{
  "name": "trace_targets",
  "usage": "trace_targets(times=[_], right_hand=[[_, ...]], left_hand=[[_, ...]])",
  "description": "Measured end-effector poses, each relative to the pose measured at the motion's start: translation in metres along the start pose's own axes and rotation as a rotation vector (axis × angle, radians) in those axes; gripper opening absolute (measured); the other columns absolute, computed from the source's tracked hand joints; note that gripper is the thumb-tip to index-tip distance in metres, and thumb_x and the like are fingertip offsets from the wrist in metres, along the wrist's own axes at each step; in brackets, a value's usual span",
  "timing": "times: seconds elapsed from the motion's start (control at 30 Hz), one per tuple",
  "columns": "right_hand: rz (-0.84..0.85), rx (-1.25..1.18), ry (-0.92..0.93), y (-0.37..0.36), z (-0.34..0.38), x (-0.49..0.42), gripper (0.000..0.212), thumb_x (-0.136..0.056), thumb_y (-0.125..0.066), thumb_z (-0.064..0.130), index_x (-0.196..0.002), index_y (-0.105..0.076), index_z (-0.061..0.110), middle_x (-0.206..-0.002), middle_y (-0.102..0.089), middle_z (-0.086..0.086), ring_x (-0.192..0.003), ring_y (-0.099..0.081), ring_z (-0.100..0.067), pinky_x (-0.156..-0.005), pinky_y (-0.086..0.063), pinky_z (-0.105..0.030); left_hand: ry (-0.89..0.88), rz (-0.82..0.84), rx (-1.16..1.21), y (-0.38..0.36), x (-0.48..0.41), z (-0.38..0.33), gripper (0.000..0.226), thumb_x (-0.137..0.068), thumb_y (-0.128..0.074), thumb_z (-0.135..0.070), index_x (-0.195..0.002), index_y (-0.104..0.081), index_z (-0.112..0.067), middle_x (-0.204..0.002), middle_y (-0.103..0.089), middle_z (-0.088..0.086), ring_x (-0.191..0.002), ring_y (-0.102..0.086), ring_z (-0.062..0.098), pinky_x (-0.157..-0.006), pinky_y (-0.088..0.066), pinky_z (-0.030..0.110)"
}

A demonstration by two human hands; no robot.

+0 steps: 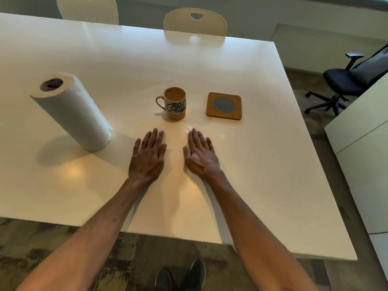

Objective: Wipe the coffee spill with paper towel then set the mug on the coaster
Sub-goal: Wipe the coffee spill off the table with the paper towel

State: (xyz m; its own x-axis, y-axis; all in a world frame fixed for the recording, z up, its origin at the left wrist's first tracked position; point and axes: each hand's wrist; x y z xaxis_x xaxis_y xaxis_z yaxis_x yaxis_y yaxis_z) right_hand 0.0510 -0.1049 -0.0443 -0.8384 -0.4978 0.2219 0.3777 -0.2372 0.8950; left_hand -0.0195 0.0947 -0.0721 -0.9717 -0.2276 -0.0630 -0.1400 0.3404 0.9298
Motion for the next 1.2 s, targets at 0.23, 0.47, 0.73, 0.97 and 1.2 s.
trace_targets(times=[0.23,0.47,0.73,0.97,1.2], right_hand=[[-0.038,0.006,0.089,-0.032,0.027,0.055,0.067,-0.112,-0.012,0.050,-0.169,0.012,0.024,-0.177,0.020,0.009,-0.162,0.022,-0.005,-0.135,0.009,-0.039],[-0.155,0.074,-0.101,-0.029,-0.022,0.099,0.064,-0.110,-0.004,0.049,-0.167,0.018,0.031,-0.174,0.026,0.015,-0.161,0.022,-0.003,-0.131,0.014,-0.042],[-0.266,-0.012,-0.392,0.008,-0.072,0.087,0.062,-0.114,-0.015,0.034,-0.170,0.009,0.023,-0.178,0.016,0.008,-0.165,0.013,-0.008,-0.135,0.008,-0.042],[-0.164,-0.042,-0.272,0.023,-0.041,0.006,0.064,-0.115,-0.014,0.037,-0.170,0.012,0.015,-0.178,0.020,0.000,-0.164,0.019,-0.014,-0.135,0.010,-0.044],[-0.057,0.011,-0.007,-0.005,0.008,-0.011,0.068,-0.112,-0.011,0.049,-0.168,0.015,0.021,-0.177,0.023,0.003,-0.162,0.022,-0.010,-0.134,0.010,-0.041]], left_hand=[[-0.016,0.009,0.040,0.007,0.006,-0.002,0.061,-0.115,-0.015,-0.048,-0.173,-0.007,-0.033,-0.182,-0.003,-0.009,-0.168,0.000,0.010,-0.137,-0.001,0.047],[-0.006,0.005,0.025,0.003,0.010,-0.002,0.060,-0.115,-0.016,-0.044,-0.174,-0.007,-0.032,-0.182,-0.002,-0.009,-0.168,0.002,0.010,-0.137,0.002,0.046],[0.115,-0.025,0.002,-0.006,0.011,-0.018,0.061,-0.115,-0.019,-0.039,-0.174,-0.008,-0.030,-0.183,-0.002,-0.006,-0.169,-0.002,0.013,-0.136,0.003,0.047],[0.104,-0.051,-0.019,-0.005,0.009,-0.021,0.061,-0.114,-0.022,-0.037,-0.174,-0.011,-0.030,-0.182,-0.007,-0.005,-0.169,-0.005,0.016,-0.137,-0.002,0.048],[0.109,-0.041,0.045,-0.001,0.009,-0.024,0.061,-0.114,-0.014,-0.047,-0.173,-0.010,-0.030,-0.182,-0.006,-0.006,-0.169,-0.002,0.014,-0.137,0.001,0.047]])
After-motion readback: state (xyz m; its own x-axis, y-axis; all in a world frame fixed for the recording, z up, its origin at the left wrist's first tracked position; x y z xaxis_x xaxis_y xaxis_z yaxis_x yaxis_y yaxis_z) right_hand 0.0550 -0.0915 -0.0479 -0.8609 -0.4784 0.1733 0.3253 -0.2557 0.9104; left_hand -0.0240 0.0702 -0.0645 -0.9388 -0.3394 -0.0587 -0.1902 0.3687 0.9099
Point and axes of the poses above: each hand's wrist, its own x-axis away from the middle knuckle, its own y-axis out of the back of the hand, z = x × y
